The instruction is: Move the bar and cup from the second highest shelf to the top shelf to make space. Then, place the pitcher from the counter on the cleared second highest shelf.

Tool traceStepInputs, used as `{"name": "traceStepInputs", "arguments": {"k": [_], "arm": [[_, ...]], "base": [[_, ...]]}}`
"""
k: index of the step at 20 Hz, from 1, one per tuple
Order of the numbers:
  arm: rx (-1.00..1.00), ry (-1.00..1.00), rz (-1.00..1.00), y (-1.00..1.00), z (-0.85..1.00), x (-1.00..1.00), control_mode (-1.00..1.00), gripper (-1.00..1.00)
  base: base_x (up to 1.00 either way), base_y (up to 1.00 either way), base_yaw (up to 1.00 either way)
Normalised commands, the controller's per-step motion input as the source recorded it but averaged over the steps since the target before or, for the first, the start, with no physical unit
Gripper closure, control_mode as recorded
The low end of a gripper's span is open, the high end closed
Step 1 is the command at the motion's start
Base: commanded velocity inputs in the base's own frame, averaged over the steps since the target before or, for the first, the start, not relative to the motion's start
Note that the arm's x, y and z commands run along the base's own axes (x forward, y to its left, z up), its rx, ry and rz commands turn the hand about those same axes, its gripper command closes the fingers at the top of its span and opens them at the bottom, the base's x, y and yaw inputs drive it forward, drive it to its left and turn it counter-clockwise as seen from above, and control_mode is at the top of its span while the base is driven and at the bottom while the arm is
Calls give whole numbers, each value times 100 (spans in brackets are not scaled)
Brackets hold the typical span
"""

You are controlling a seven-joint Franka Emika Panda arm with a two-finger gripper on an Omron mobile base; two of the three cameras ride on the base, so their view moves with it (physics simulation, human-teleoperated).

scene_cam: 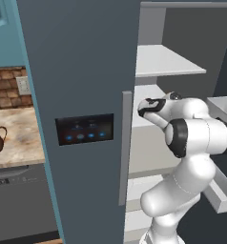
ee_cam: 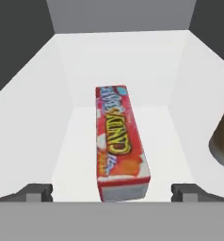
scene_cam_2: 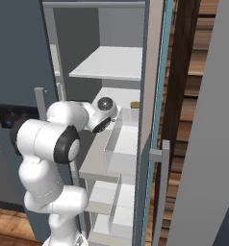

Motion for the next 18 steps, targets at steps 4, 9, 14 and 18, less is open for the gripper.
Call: {"name": "traceStepInputs", "arguments": {"k": [4, 9, 14, 18], "arm": [[0, 0, 0, 0, -29, 26, -100, -100], [0, 0, 0, 0, -26, 25, -100, -100], [0, 0, 1, -1, -26, 21, -100, -100], [0, 0, 1, -1, -26, 16, -100, 100]], "base": [[0, 0, 0], [0, 0, 0], [0, 0, 0], [0, 0, 0]]}}
